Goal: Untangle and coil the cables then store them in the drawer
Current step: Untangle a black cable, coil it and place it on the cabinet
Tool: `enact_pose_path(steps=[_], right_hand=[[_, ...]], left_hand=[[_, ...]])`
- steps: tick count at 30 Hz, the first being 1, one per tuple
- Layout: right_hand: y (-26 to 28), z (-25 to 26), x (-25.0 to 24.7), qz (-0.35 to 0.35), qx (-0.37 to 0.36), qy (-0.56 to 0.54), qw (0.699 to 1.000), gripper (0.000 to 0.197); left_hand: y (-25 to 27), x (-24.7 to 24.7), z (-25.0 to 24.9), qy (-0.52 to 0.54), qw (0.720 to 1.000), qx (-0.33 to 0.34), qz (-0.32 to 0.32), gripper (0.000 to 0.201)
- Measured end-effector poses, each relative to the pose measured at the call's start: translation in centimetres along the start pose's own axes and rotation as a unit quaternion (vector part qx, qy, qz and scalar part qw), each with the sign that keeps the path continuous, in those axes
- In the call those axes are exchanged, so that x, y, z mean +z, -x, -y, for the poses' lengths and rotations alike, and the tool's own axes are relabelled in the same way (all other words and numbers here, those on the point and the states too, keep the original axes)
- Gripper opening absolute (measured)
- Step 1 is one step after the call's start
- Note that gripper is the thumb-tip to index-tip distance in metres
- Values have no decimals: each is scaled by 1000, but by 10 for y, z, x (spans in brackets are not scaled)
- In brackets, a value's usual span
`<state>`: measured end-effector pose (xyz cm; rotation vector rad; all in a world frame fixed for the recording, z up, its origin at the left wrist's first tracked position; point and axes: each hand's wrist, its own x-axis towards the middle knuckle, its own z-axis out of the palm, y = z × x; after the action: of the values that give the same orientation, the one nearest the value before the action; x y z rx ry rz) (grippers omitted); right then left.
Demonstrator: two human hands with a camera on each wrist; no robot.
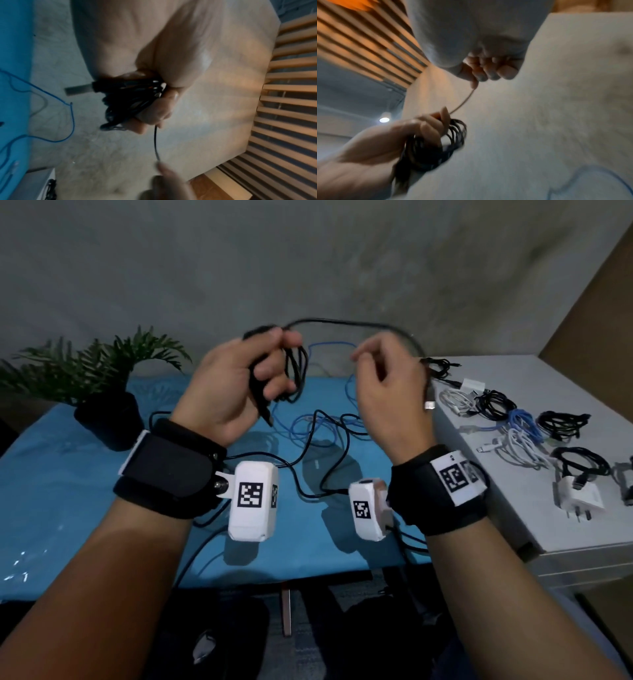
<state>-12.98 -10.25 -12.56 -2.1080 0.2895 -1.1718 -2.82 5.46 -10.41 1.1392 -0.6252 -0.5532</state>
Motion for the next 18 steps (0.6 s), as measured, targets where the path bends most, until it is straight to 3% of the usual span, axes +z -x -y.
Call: enact_pose_path(steps=[1,3,6,9,13,15,18], right_hand=[[-2,11,-7,-33,-40,-3,999,15],[-3,30,-20,-30,-79,-20,996,15],[-1,50,-31,70,-54,-123,988,18],[1,54,-30,108,-31,-195,974,23],[2,45,-27,142,81,-361,918,46],[1,38,-21,153,111,-342,921,49],[4,26,-7,185,136,-217,949,49]], left_hand=[[1,1,2,-23,1000,-17,9,25],[3,5,7,-58,997,-41,11,25],[3,9,11,-76,995,-68,0,24],[4,14,12,-103,989,-101,17,22],[5,19,14,-121,985,-123,29,27],[5,21,14,-99,986,-128,46,37],[6,24,11,-46,987,-136,77,57]])
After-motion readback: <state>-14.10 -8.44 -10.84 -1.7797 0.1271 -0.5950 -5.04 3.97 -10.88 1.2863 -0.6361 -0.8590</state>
